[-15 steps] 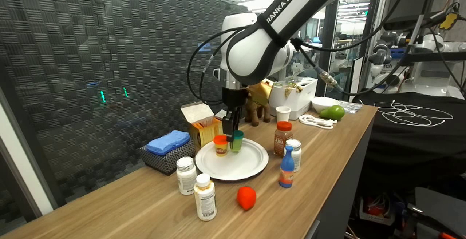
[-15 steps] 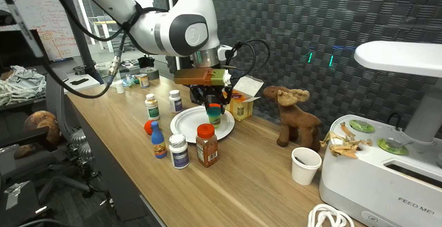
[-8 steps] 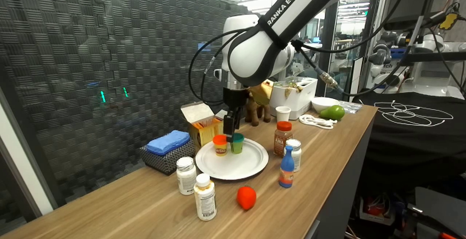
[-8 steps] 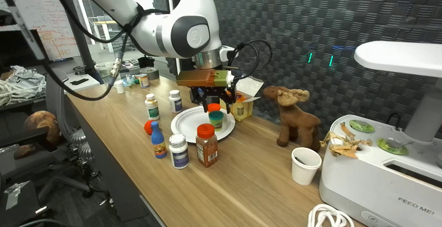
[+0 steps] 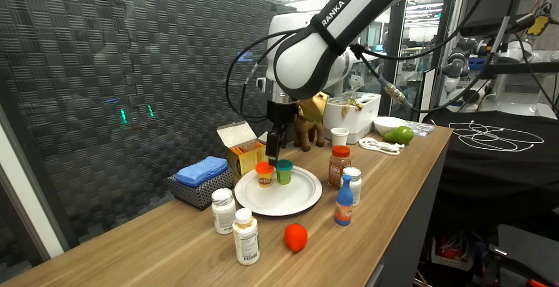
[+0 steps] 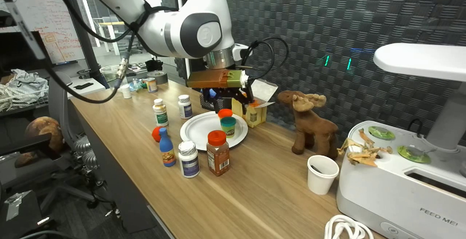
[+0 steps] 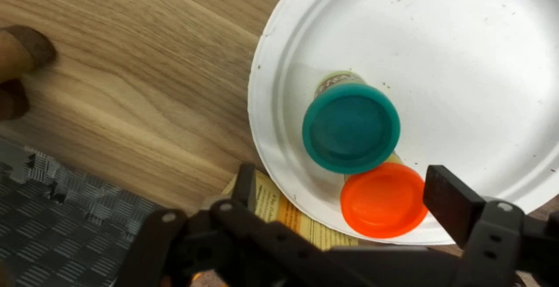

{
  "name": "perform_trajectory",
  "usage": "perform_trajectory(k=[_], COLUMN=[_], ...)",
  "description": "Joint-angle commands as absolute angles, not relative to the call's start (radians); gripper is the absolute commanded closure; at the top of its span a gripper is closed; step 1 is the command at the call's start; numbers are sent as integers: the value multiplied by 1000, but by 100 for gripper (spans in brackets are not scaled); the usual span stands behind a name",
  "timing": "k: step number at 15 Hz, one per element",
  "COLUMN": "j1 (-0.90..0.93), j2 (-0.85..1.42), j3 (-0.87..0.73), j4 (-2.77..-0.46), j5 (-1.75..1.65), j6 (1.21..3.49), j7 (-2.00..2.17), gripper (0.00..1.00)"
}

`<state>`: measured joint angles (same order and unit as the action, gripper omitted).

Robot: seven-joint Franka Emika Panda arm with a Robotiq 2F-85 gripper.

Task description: Organize all the containers on the white plate

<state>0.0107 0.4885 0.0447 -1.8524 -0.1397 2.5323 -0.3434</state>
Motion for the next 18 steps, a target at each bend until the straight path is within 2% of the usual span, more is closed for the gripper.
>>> perform_trajectory(k=[1,8,18], j1=[20,22,13], j2=[387,172,11], j3=[35,1,-22], j4=[-1887,-2058,-2348], j5=[-145,-127,-194], j6=[2477,2372,2404], j7=[-266,-15,304], gripper=[0,0,0])
